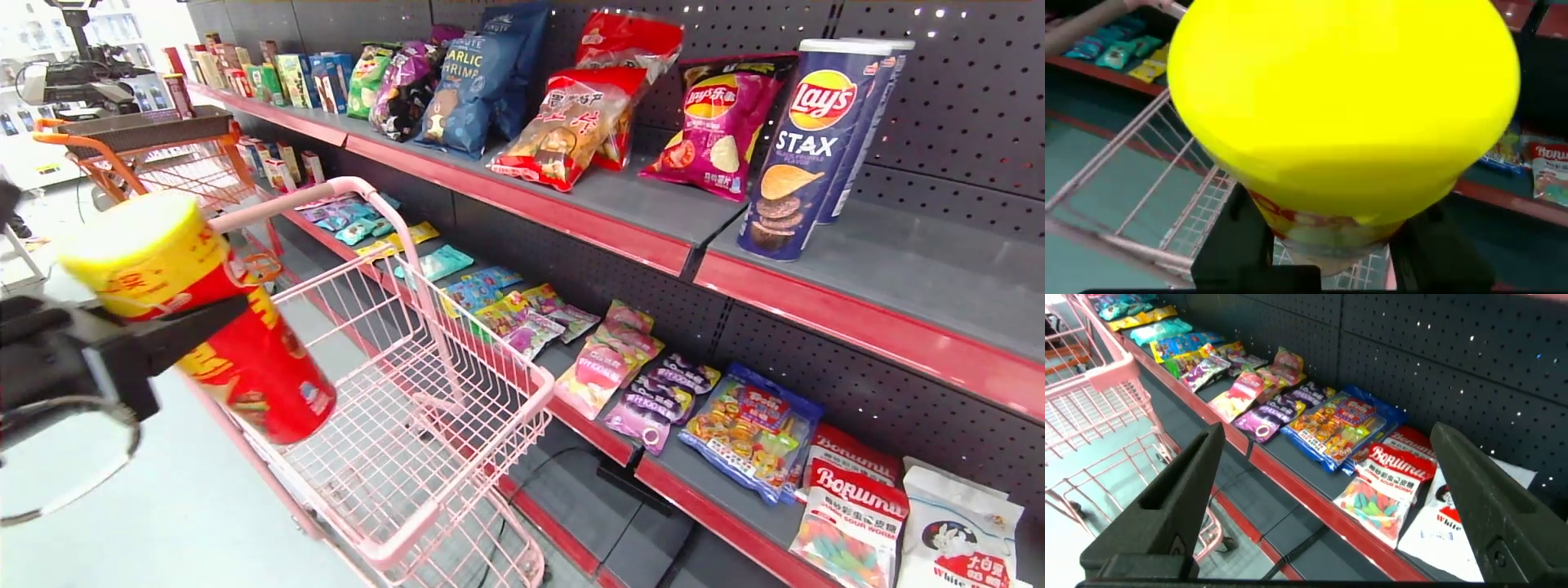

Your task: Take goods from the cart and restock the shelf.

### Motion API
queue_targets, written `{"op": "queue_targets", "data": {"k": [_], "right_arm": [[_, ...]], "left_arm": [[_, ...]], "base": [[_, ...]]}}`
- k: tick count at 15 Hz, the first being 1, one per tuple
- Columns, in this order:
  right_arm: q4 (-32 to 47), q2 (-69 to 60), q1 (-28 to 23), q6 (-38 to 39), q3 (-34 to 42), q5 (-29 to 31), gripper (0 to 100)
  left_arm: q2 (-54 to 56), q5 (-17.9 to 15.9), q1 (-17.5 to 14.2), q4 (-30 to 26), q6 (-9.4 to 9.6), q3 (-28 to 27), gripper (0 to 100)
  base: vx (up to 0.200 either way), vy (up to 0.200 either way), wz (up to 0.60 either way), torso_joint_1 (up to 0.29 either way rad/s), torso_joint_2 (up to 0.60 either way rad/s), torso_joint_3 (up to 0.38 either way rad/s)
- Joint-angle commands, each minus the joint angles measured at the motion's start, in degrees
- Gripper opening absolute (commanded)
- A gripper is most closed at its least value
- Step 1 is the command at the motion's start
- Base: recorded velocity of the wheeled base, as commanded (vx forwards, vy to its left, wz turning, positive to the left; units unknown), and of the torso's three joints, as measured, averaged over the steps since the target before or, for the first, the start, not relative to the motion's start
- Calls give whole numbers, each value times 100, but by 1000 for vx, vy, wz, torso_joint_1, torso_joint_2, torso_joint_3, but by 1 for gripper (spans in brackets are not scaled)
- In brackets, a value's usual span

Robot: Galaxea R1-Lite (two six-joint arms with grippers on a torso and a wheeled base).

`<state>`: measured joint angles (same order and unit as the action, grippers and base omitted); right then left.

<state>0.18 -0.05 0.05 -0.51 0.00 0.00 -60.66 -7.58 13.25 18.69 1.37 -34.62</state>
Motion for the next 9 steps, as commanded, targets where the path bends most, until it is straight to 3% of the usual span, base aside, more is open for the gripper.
{"op": "queue_targets", "data": {"k": [1, 4, 9], "right_arm": [[-1, 5, 4, -2, 0, 0, 100], [-1, 5, 4, -2, 0, 0, 100], [-1, 5, 4, 7, 0, 9, 100]], "left_arm": [[2278, 398, -42, -1341, 13, 34, 0], [3280, 644, -42, -2423, 197, 34, 0], [3816, 767, -42, -2739, 206, 78, 0]], "base": [[0, 0, 0, 139, -442, -281], [0, 0, 0, 186, -510, -323], [0, 0, 0, 221, -575, -358]]}}
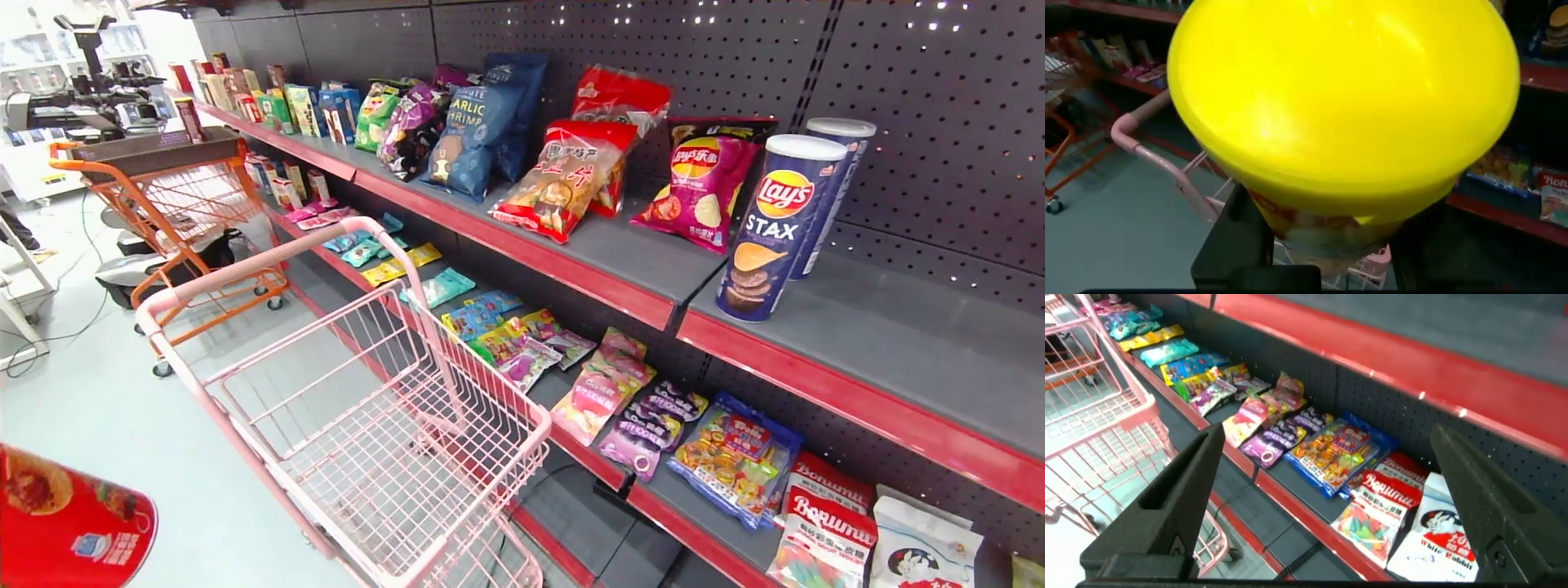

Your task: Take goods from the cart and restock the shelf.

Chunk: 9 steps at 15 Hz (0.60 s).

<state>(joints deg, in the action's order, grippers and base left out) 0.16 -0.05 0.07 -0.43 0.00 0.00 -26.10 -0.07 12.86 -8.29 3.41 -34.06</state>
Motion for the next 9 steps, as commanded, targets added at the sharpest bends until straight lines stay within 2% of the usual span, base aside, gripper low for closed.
{"op": "queue_targets", "data": {"k": [1, 9], "right_arm": [[2, 5, 1, -1, 0, 0, 100], [2, 5, 1, -1, 0, 26, 100]], "left_arm": [[439, 16, -3, -138, 1, 22, 0], [624, 25, -3, -261, 239, 93, 0]], "base": [[0, 0, 0, 246, -603, -369], [0, 0, 0, 184, -428, -246]]}}
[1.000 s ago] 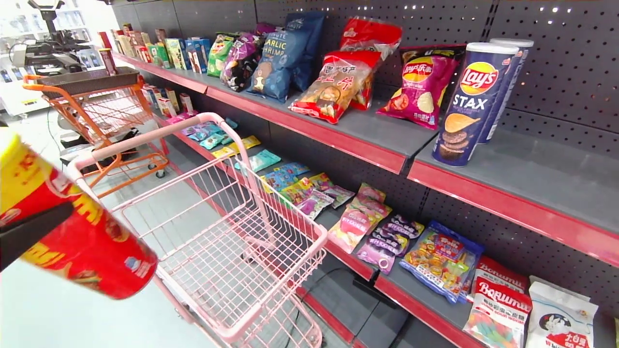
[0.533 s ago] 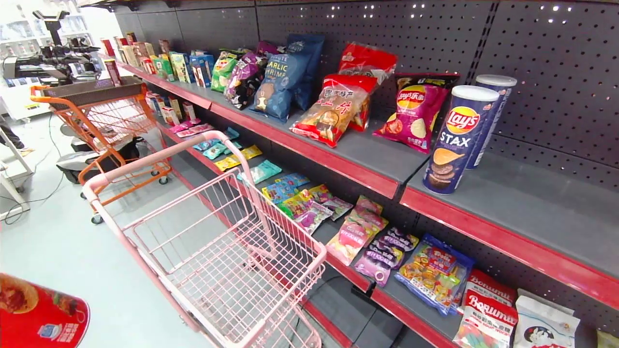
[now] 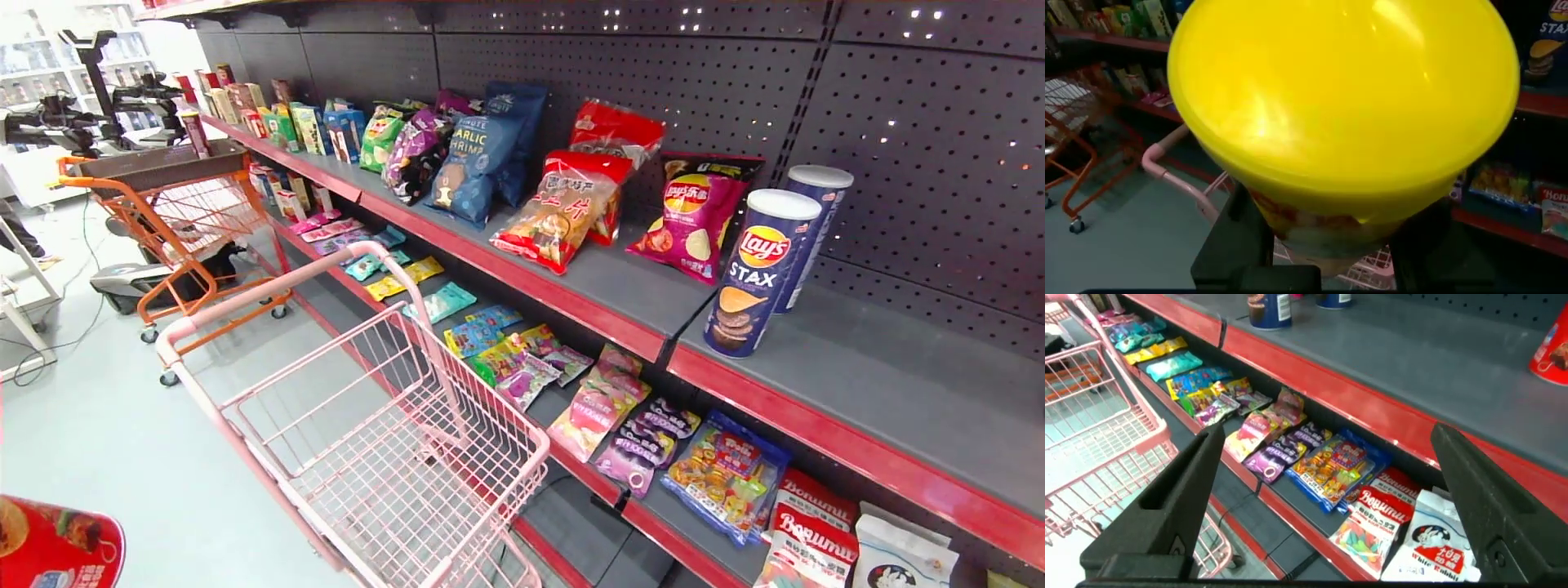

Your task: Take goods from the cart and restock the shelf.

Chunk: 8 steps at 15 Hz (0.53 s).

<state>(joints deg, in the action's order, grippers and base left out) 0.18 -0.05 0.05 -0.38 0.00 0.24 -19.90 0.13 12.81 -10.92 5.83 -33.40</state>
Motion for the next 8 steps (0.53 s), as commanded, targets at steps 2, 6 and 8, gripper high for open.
{"op": "queue_targets", "data": {"k": [2, 6, 8], "right_arm": [[-1, 5, 4, -6, 0, 11, 100], [-1, 5, 4, -6, 0, 11, 100], [-1, 5, 4, -6, 0, 11, 100]], "left_arm": [[170, -5, 2, 2, 138, 194, 0], [197, -5, 2, -6, 156, 211, 0], [258, -13, 2, -77, 200, 211, 0]], "base": [[0, 0, -600, 85, -190, -110], [0, 0, -600, 14, -16, -12], [0, 0, -600, 2, 0, -2]]}}
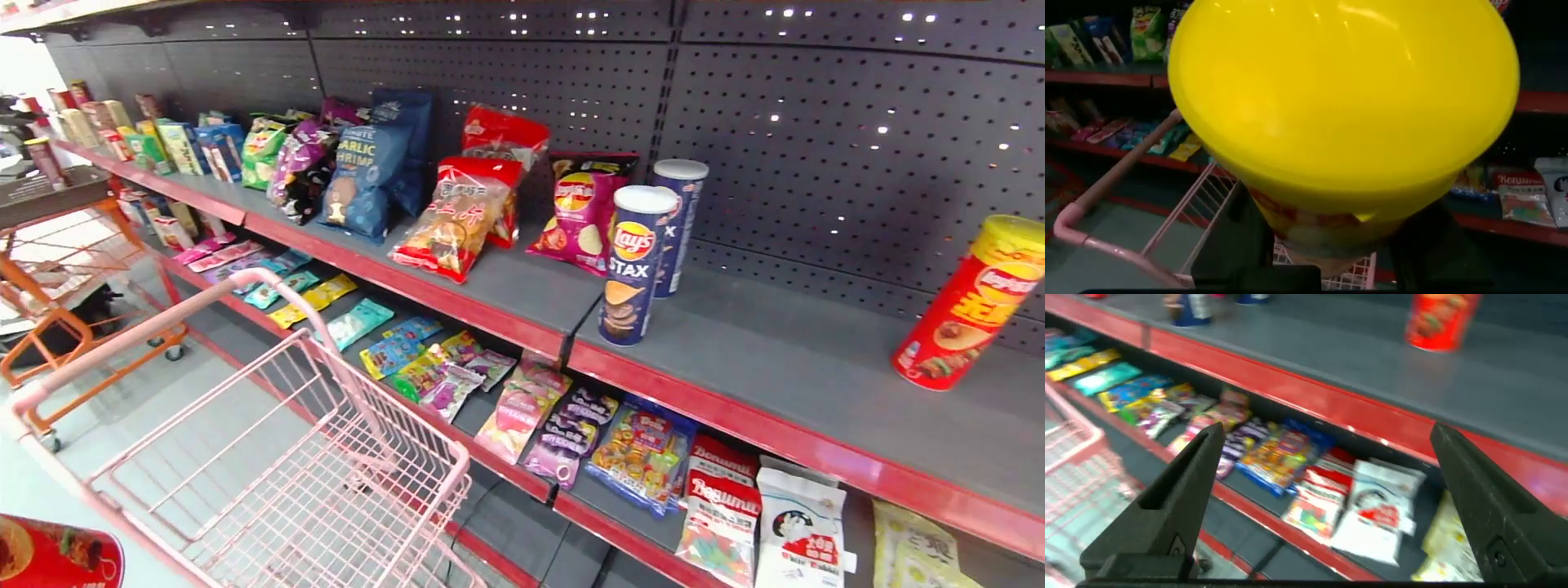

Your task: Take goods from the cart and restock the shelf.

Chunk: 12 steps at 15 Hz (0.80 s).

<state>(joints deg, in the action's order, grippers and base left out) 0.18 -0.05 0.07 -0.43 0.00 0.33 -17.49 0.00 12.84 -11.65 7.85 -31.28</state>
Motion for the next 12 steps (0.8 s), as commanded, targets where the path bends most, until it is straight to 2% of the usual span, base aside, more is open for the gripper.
{"op": "queue_targets", "data": {"k": [1, 2, 4, 7, 10, 12], "right_arm": [[-1, 5, 1, -1, 0, 2, 100], [-1, 5, 1, -1, 0, 2, 100], [-1, 5, 1, -1, 0, 2, 100], [-1, 5, 1, -1, 0, 2, 100], [-1, 5, 1, -1, 0, -7, 100], [-1, 5, 1, 25, 0, 2, 100]], "left_arm": [[53, -26, 17, -83, 41, -1, 0], [53, -26, 17, -83, 41, -1, 0], [62, -9, 8, -135, 261, 26, 0], [62, -9, 8, -135, 270, 8, 0], [62, -9, 8, -135, 410, 8, 0], [44, -9, 8, -127, 419, -10, 0]], "base": [[0, 0, -600, 7, -2, 2], [0, 0, -600, 7, 7, -2], [0, 0, -600, 2, 5, 2], [0, 0, -600, 1, 2, 1], [0, 0, -600, -1, 7, 1], [0, 0, 0, 0, 0, 0]]}}
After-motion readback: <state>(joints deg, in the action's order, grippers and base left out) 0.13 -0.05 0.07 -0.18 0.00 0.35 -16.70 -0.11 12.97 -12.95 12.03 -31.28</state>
